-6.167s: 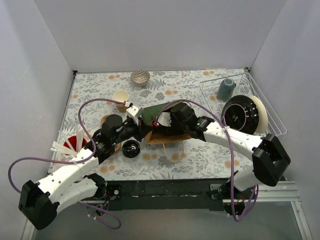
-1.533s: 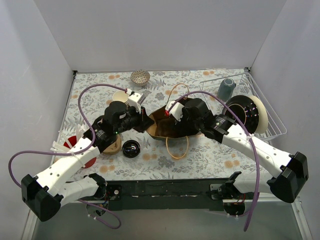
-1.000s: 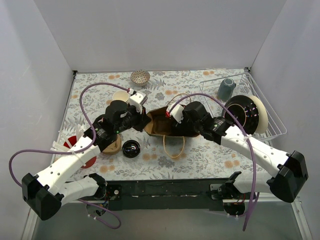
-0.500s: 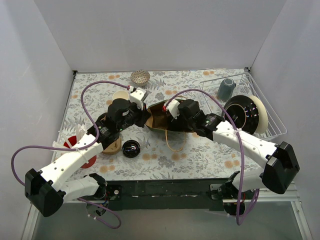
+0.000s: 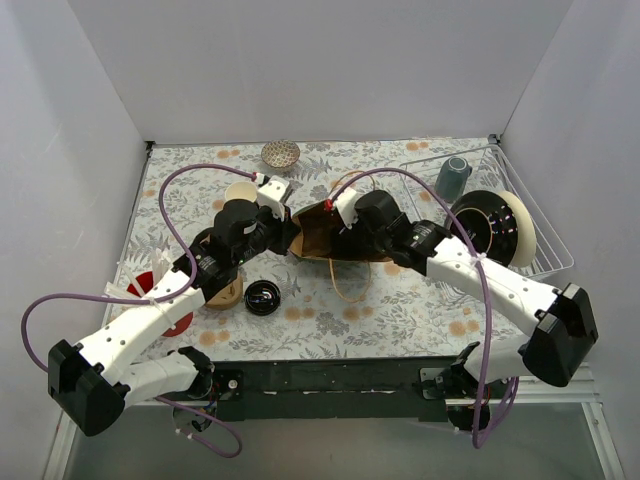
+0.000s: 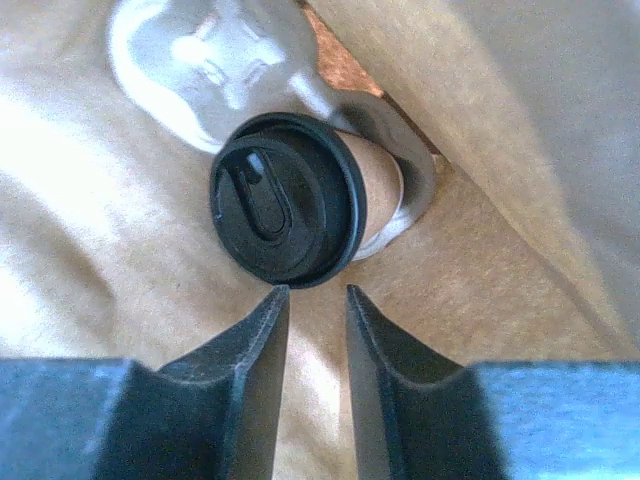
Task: Pack the takeout coffee
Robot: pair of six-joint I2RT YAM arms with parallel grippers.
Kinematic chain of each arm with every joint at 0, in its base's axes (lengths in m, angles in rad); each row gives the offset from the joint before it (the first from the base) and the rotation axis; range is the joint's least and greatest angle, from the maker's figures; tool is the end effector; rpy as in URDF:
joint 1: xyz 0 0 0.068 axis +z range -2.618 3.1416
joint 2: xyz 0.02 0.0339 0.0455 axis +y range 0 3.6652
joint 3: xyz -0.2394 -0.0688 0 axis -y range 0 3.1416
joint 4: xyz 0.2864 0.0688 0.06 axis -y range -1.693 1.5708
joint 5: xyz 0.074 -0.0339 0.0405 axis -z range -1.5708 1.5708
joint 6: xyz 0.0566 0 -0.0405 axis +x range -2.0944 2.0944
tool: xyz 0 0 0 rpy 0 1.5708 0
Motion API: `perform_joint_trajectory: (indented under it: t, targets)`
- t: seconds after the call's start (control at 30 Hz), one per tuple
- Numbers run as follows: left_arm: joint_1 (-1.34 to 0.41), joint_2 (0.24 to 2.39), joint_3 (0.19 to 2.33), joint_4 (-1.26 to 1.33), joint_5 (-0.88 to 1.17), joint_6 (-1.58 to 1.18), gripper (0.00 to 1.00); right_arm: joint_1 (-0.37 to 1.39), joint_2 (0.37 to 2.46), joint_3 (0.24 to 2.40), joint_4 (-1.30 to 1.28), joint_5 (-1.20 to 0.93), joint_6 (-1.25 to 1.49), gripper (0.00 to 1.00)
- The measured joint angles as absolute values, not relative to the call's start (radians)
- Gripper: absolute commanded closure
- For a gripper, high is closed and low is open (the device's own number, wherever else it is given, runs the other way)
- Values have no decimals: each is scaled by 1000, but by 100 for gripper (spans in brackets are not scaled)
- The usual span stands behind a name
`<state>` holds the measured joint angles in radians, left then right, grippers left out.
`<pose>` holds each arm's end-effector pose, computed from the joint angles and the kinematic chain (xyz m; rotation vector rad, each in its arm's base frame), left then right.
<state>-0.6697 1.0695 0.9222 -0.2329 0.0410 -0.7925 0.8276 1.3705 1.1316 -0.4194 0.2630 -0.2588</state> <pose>0.2481 -0.1994 0.2923 -0.0992 2.0861 -0.9762 0.2589 0.2600 0.2599 -1.0141 1.9556 0.0236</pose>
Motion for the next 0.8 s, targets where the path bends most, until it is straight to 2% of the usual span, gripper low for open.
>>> perform_joint_trajectory:
  t: [0.37,0.57,0.8]
  targets:
    - [-670,1070,923,-231,43,-818,100,828,1255,1118,-392,169,-239,51]
    - [-670,1070,913,-182,39,-791,100,831,1233,1085,-377,110,-237,51]
    - [-670,1090,867,-105,29,-781,100,834,1245,1042,-318,171,-239,51]
